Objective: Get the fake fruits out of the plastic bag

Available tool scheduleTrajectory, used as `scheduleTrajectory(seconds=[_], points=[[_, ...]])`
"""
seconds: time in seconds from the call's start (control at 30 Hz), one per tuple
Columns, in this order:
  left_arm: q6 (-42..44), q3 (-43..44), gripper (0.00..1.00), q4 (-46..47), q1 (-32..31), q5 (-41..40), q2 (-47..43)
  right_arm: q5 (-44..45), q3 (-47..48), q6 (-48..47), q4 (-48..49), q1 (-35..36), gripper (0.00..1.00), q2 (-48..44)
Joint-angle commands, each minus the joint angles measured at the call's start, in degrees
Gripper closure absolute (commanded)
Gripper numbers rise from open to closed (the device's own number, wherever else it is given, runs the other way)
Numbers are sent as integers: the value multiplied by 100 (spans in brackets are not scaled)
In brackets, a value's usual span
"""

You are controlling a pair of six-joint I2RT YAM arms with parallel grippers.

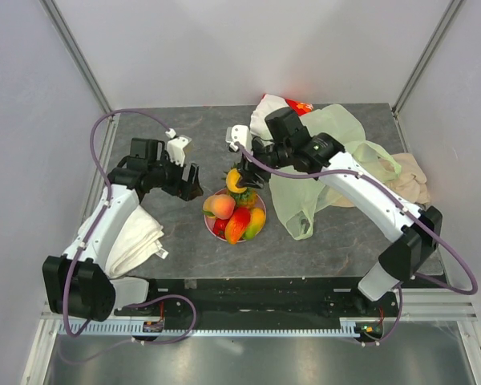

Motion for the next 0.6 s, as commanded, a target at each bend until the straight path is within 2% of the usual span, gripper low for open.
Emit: scheduleTrajectory(seconds=[0.0,0.2,0.37,0.57], points=[[-287,-39,10,520,79,-11,-371,396,422,-333,-117,147,54,309],[-199,-293,10,563,132,86,-547,853,387,-1062,-196,727,53,371],[-234,-505,10,713,167,112,-600,906,45,-1834,-521,947,52,169],[-313,-540,10,819,176,165,-512,977,-254,-2205,-662,1071,52,46]])
